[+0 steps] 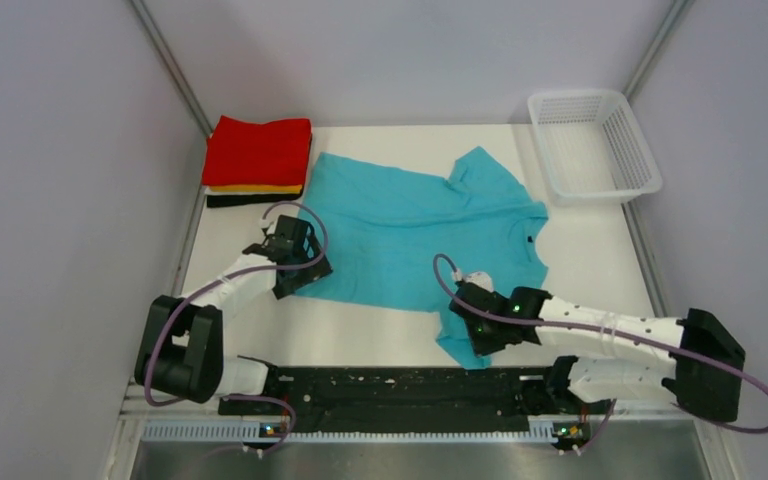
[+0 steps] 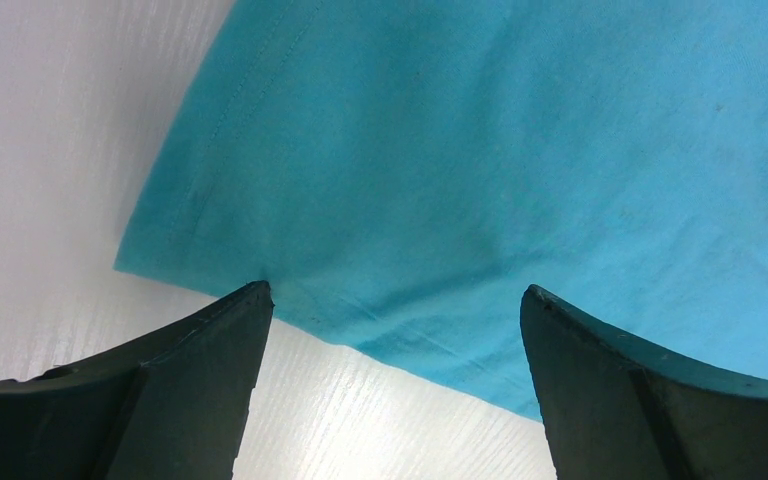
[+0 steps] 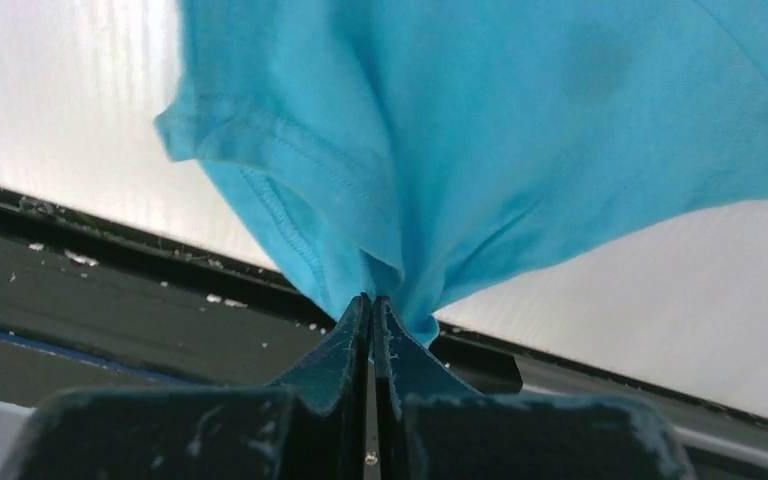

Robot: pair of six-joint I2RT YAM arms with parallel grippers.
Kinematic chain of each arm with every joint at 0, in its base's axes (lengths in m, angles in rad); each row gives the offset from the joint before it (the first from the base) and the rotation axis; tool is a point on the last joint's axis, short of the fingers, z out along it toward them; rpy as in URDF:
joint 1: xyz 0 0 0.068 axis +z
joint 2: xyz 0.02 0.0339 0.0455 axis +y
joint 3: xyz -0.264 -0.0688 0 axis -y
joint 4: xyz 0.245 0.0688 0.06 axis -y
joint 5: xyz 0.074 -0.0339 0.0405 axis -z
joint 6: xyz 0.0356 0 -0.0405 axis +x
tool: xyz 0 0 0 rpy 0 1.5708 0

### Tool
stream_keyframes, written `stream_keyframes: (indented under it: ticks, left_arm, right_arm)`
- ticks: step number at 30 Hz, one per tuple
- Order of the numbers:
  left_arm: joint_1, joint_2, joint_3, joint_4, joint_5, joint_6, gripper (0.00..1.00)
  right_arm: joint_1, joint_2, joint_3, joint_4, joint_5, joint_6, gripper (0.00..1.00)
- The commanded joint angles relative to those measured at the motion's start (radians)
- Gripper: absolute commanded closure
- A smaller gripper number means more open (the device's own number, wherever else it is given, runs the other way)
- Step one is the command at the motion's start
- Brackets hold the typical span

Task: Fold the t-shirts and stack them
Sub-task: Flatten out the tshirt

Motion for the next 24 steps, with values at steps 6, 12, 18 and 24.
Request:
stream_keyframes:
  ticks: [6, 12, 18, 24]
  left_arm:
    - [0.003, 0.019, 0.041, 0.003, -0.017, 0.000, 0.01]
    - [0.003, 0.030, 0.052, -0.011, -0.018, 0.000, 0.01]
    - [0.003, 0.004, 0.060, -0.023, -0.027, 0.000, 0.01]
    - [0.005, -0.014, 0.068, -0.056, -0.053, -0.002, 0.01]
  right_arm:
    - [0.372, 0.350, 0.263, -0.309, 0.336, 0.261, 1.00]
    - [0.456, 0.463, 0.308, -0.271, 0.345, 0.264, 0.70]
    - [0.522, 0.286, 0.288, -0.021, 0.238, 0.087, 0.67]
    - [0.523, 0.078, 0.147, 0.256, -0.010, -0.025, 0.42]
